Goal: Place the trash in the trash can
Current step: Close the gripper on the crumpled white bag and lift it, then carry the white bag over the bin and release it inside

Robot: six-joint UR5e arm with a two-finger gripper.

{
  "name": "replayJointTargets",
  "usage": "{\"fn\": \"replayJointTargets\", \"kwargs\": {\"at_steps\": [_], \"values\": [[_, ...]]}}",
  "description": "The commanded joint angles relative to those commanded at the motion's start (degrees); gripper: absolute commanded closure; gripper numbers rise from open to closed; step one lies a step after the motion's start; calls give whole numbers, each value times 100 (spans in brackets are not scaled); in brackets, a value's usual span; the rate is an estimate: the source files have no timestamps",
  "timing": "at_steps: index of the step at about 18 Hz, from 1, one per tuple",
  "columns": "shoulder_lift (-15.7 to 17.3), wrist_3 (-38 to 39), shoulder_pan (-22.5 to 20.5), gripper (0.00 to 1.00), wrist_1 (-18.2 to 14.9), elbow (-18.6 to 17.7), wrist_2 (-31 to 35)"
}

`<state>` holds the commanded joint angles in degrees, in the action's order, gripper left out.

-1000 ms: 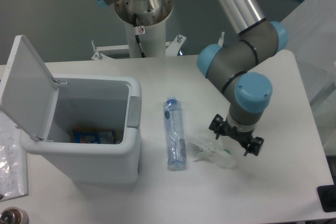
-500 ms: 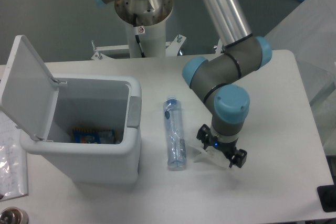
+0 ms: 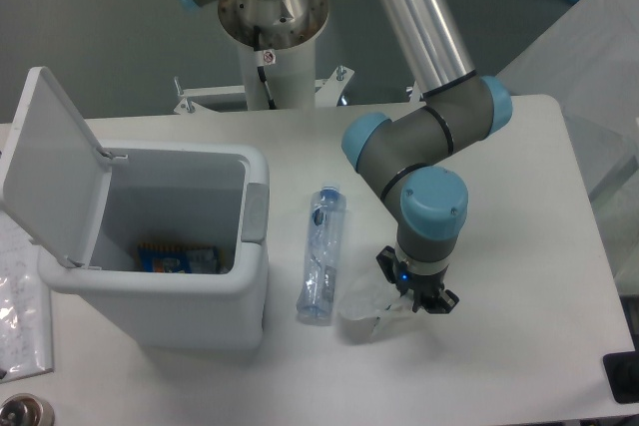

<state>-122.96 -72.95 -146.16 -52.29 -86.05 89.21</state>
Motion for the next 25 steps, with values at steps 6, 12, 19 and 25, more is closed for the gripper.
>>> {"fn": "replayJointTargets", "kwargs": {"at_steps": [6,12,19,25], "values": [[131,781,-176,100,0,518,-920],[623,1352,-387,100,0,660,-2607],[1273,1977,-361,100,9,643,-3813],[1941,2452,-36,100,0,476,-4192]]}}
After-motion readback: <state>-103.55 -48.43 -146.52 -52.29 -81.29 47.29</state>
